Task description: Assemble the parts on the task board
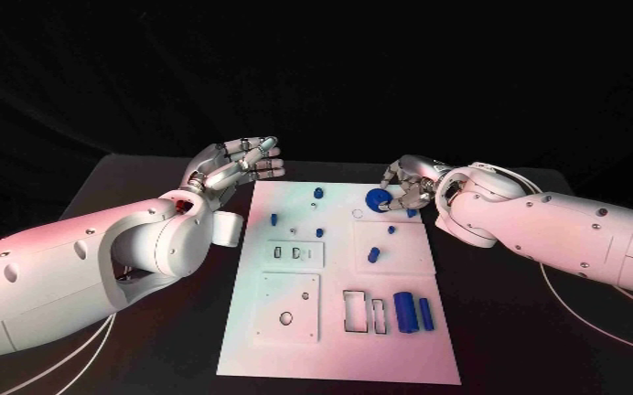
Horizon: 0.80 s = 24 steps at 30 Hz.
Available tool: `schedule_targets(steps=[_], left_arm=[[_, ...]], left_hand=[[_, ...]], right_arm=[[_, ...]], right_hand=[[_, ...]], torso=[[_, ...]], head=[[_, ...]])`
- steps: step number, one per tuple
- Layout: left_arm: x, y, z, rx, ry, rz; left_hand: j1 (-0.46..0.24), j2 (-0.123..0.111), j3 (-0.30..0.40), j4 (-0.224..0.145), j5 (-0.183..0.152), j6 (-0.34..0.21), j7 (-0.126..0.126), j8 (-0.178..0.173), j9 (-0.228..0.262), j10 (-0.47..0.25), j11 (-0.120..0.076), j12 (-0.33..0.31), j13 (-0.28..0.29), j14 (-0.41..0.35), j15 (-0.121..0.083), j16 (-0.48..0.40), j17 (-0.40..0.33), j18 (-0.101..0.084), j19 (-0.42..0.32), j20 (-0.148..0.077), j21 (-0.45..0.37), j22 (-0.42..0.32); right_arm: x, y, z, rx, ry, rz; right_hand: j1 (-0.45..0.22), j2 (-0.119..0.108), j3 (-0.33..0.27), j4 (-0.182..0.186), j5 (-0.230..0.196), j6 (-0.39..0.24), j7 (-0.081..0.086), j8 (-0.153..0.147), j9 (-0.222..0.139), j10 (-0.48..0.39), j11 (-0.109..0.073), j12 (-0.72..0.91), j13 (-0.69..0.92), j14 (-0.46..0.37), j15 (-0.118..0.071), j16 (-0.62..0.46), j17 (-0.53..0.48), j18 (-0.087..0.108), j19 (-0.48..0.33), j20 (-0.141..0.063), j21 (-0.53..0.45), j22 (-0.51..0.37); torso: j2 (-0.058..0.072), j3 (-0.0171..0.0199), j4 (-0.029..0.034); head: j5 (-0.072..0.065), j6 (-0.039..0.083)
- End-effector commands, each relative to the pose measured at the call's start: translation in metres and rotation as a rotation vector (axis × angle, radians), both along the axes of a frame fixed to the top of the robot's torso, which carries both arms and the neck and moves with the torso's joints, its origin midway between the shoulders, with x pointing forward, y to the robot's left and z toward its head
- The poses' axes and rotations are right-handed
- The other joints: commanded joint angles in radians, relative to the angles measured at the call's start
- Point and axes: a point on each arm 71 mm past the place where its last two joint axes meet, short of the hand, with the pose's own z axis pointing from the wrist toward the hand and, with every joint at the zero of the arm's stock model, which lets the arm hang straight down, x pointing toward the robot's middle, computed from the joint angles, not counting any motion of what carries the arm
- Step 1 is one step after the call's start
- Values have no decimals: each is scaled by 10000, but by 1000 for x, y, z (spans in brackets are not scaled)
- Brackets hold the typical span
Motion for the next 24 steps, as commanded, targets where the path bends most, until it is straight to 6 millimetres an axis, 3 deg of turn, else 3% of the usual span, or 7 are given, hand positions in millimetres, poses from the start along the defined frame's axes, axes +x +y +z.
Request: schedule_targets(steps=[1,13,24], left_arm=[[0,-2,1,-109,-48,-185],[0,-1,1,-99,-24,-179],[-1,-1,1,-94,23,-212]], left_hand=[[73,31,-38,-27,-16,-75,760,-15,5,-79,7,-39,-12,-24,32,-52,2,104,56,-1,-67,-9],[73,31,-38,-27,-16,-75,760,-15,5,-79,7,-39,-12,-24,32,-52,2,104,56,-1,-67,-9],[73,33,-45,-25,-20,-107,764,-16,2,-142,12,-41,-15,-45,40,-78,1,97,49,0,-78,-26]], right_arm=[[-1,3,-1,149,105,106],[1,4,-6,73,280,52],[2,4,-9,-383,111,131]], right_hand=[[8,131,123,-3,50,139,10,87,-16,128,-9,75,931,1043,32,38,2627,-188,89,10,68,115],[72,276,411,-8,22,333,-29,121,-69,229,-48,158,1068,1043,-2,38,2627,-196,107,-20,104,177],[132,228,493,-35,-24,348,-31,91,-105,213,-52,150,1053,1043,-6,38,2627,-200,112,-27,115,199]], torso=[[1,-2,-5],[8,-2,7],[5,9,-11]], head=[[-9,-3],[12,-50],[17,-103]])
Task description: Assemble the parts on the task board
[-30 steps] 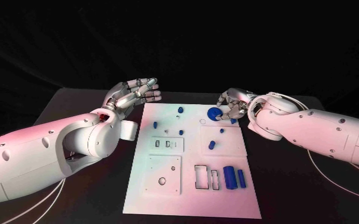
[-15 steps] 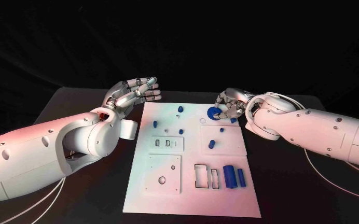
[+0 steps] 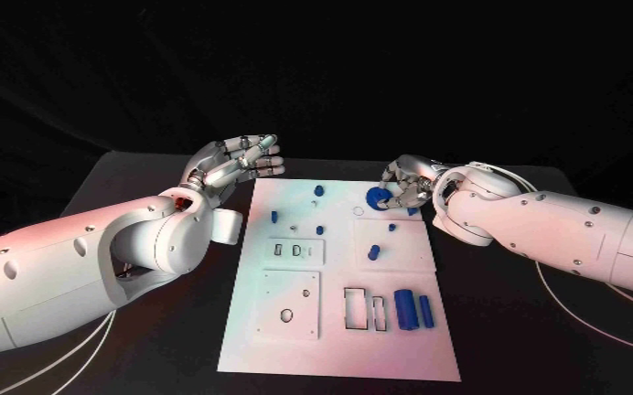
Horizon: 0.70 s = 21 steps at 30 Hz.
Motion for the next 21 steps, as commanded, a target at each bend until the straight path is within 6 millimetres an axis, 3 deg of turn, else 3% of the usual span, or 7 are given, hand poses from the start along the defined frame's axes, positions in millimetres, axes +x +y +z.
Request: schedule_targets(steps=[1,7,11,15,21], left_arm=[[-1,-2,1,-105,-16,-216],[0,-2,1,-104,9,-235],[0,-2,1,-105,18,-247],[0,-2,1,-104,34,-261],[0,-3,0,-108,48,-283]], left_hand=[[73,33,-45,-25,-20,-70,728,-16,2,-70,13,-41,-15,-45,40,-41,1,97,49,0,-37,-12],[73,33,-46,-24,-20,-76,729,-17,2,-78,14,-41,-15,-48,41,-44,0,96,48,0,-38,-14],[71,32,-49,-23,-22,-90,731,-20,-1,-113,16,-45,-18,-59,45,-53,-1,94,43,0,-43,-18],[71,32,-49,-23,-22,-90,731,-20,-1,-113,16,-45,-18,-59,45,-53,-1,94,43,0,-43,-18],[71,32,-49,-23,-22,-90,731,-20,-1,-113,16,-45,-18,-59,45,-53,-1,94,43,0,-43,-18]], right_arm=[[-1,1,-3,-437,-52,187],[-1,3,-4,-518,-156,233],[-2,4,-3,-460,-279,282],[-4,7,1,-166,-784,373],[-9,13,11,242,-1975,477]], right_hand=[[57,75,82,-3,-24,98,-1,-10,-23,36,-13,35,1056,1043,-6,39,2630,-200,66,19,55,202],[60,129,385,39,41,420,-50,31,-74,92,-56,76,1129,1043,-35,39,2630,-212,92,-3,99,276],[36,186,1041,27,-181,1096,-245,2,-124,226,-226,162,1294,1043,-178,39,2630,-221,120,-122,138,361],[142,118,1921,-3,-405,1632,-414,-87,-115,431,-384,295,1551,1043,-320,39,2630,-239,160,-260,183,454],[-159,-49,2460,-15,-427,1863,-489,-175,-49,553,-453,375,1705,1043,-384,39,2630,-270,236,-327,271,588]], torso=[[1,8,-10],[-1,9,-3],[-3,9,-4],[-2,13,-4],[-16,3,-7]], head=[[-3,-27],[-8,-26],[-1,-33],[5,-33],[3,-13]])
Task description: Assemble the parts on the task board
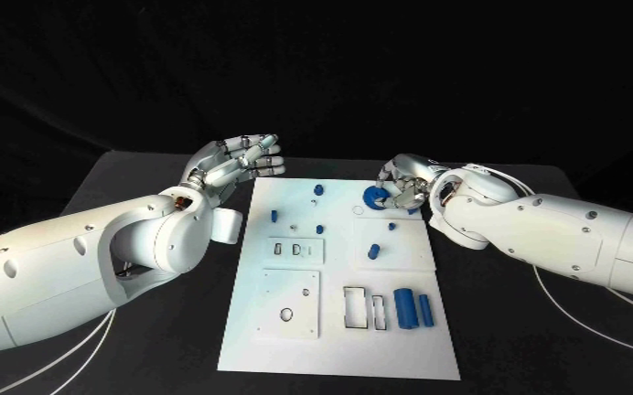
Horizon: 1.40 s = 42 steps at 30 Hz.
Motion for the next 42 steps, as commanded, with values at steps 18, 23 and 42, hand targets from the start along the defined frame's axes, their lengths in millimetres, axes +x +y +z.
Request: schedule_targets(steps=[18,23,42], left_arm=[[0,-3,1,-123,-10,-270],[0,-4,0,-128,-3,-292],[-1,-6,1,-148,10,-362]], left_hand=[[64,38,-54,-15,-20,-83,772,-26,-5,-121,-13,-49,-12,-78,52,-72,-3,88,34,1,-52,-20],[64,38,-54,-15,-20,-83,772,-26,-5,-121,-13,-49,-12,-78,52,-72,-3,88,34,1,-52,-20],[64,38,-54,-15,-20,-83,772,-26,-5,-121,-13,-49,-12,-78,52,-72,-3,88,34,1,-52,-20]], right_arm=[[-39,75,29,315,-3140,2079],[-39,91,24,34,-3000,2302],[-30,121,0,-674,-2403,2426]], right_hand=[[-327,-470,634,-94,50,624,-320,-186,199,396,-23,47,1732,1042,-41,40,2632,-178,148,-94,250,830],[-323,-494,679,-108,48,618,-315,-207,200,393,-19,43,1728,1042,-38,40,2632,-175,141,-92,239,820],[-337,-522,754,-119,31,603,-299,-248,201,383,-6,34,1717,1042,-30,40,2632,-170,128,-87,219,804]], torso=[[5,-10,14],[6,-23,26],[57,-22,36]], head=[[8,77],[5,78],[-11,34]])
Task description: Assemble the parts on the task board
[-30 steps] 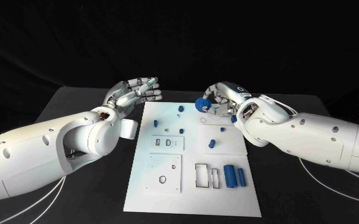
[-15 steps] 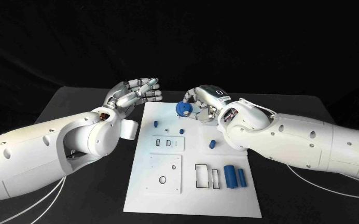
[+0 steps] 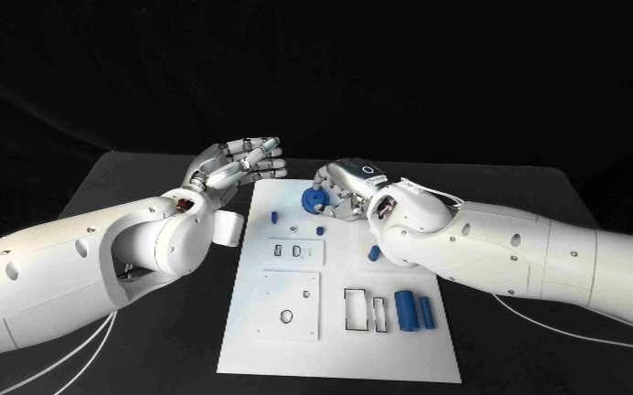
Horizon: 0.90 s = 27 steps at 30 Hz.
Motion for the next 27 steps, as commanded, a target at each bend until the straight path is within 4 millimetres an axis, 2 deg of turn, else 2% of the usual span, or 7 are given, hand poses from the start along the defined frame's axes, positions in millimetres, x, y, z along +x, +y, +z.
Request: schedule_targets(steps=[1,7,19,27], left_arm=[[-1,-3,1,-113,-49,-213],[-1,-3,1,-114,-47,-217],[-1,-3,1,-119,-18,-259],[-1,-3,1,-136,10,-331]], left_hand=[[63,38,-54,-15,-20,-84,772,-26,-5,-32,3,-49,-14,-42,16,-34,-3,87,33,1,-52,-10],[63,38,-54,-15,-20,-84,772,-26,-5,-32,3,-49,-14,-42,16,-34,-3,87,33,1,-52,-10],[63,45,-58,-12,-15,-70,776,-11,4,-28,6,-43,-11,-65,23,-60,-4,79,23,2,-64,-26],[63,46,-60,-11,-15,-70,777,-9,6,-39,6,-43,-12,-67,24,-64,-4,78,21,1,-66,-30]], right_arm=[[0,2,-4,-433,82,-9],[3,5,-9,-593,222,-86],[8,3,-12,-704,292,-331],[8,6,-11,-580,244,-308]], right_hand=[[17,-32,73,3,41,465,-405,51,191,384,-7,35,1712,1043,-32,40,2634,-170,22,20,-5,799],[-19,-73,123,1,16,446,-388,12,191,370,7,23,1696,1043,-21,40,2634,-166,12,27,-22,787],[-112,-166,207,4,-26,395,-351,-77,189,286,40,-46,1592,1043,6,40,2634,-148,-33,48,-90,726],[-369,-455,273,-8,-294,-62,-147,-517,85,119,218,-186,1395,1043,153,40,2634,-136,-76,169,-166,690]], torso=[[8,2,10],[-6,8,-1],[-22,8,-2],[-15,6,10]], head=[[12,-38],[34,-81],[31,-87],[24,-87]])
